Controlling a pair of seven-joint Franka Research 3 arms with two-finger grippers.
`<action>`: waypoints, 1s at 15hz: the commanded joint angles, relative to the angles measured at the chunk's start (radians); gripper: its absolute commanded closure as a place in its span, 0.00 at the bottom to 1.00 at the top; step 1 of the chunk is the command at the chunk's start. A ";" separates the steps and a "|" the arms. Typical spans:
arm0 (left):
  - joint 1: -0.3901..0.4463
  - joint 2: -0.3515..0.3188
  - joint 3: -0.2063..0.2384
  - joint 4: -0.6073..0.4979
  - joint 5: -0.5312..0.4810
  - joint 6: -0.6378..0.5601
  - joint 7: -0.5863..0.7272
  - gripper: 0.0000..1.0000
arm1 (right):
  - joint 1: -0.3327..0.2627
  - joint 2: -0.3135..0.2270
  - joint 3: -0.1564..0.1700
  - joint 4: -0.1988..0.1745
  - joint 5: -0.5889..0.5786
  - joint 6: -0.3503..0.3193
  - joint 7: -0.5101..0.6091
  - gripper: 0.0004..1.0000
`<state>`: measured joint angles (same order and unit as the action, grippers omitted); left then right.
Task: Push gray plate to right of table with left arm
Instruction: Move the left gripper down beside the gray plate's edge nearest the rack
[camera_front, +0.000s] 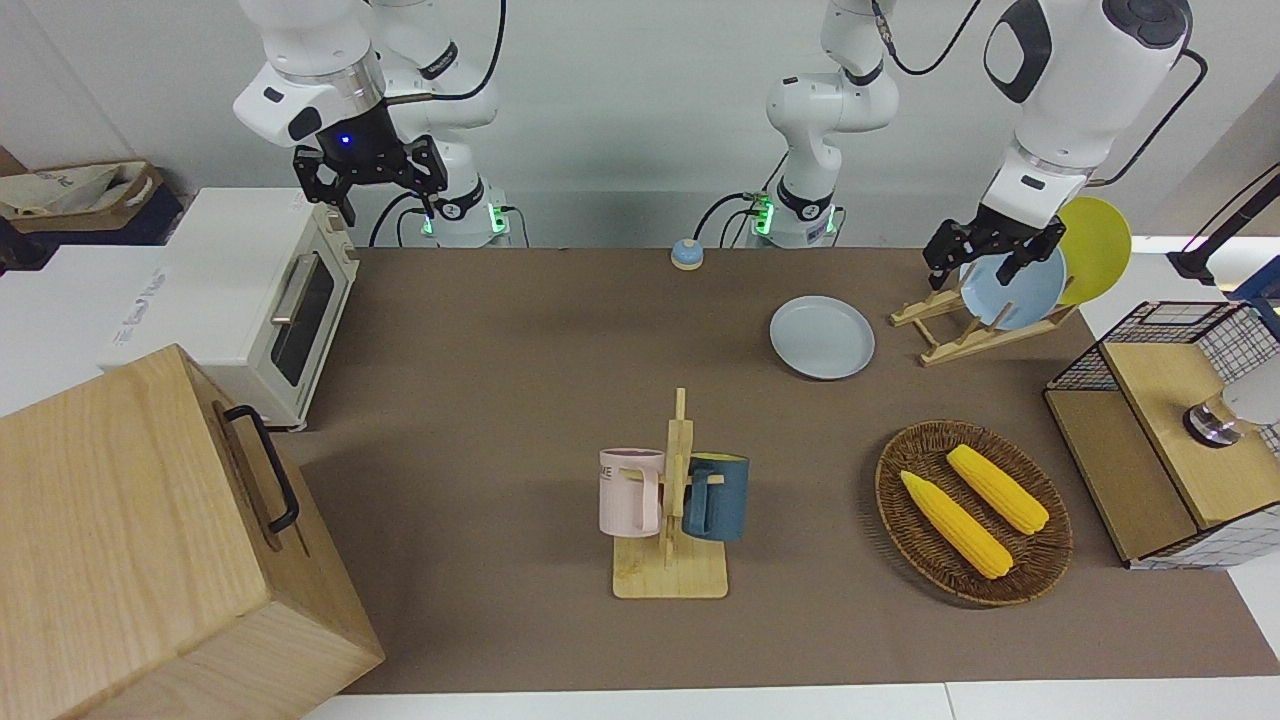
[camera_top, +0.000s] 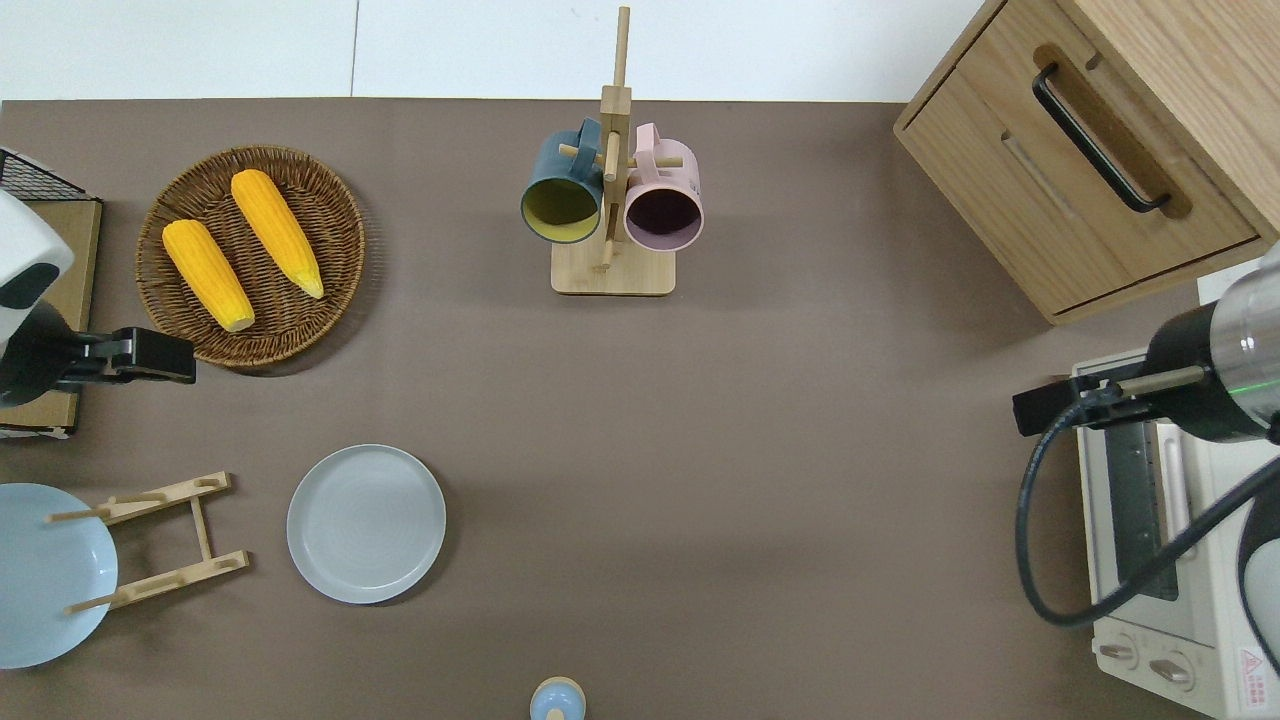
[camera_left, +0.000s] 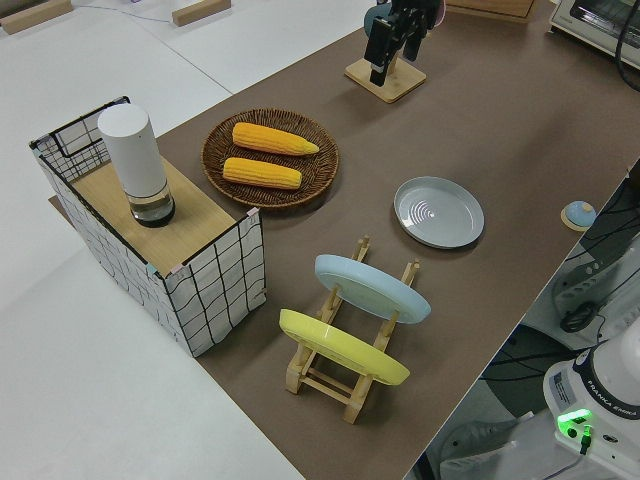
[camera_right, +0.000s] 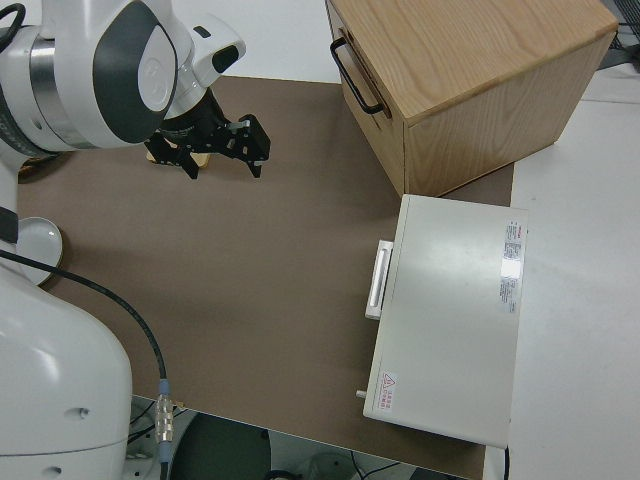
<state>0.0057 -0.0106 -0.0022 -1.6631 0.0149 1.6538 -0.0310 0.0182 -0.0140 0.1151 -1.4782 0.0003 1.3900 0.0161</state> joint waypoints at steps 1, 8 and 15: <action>0.004 0.003 0.008 0.020 0.014 -0.020 -0.001 0.00 | -0.020 -0.003 0.017 0.009 0.004 -0.016 0.013 0.02; 0.004 0.006 0.007 0.019 0.016 -0.034 -0.006 0.00 | -0.020 -0.003 0.017 0.009 0.004 -0.016 0.013 0.02; 0.036 -0.023 0.010 -0.013 -0.029 -0.066 -0.024 0.00 | -0.020 -0.003 0.017 0.009 0.006 -0.016 0.013 0.02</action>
<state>0.0192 -0.0109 0.0106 -1.6624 0.0091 1.6125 -0.0518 0.0182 -0.0140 0.1151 -1.4782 0.0003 1.3900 0.0162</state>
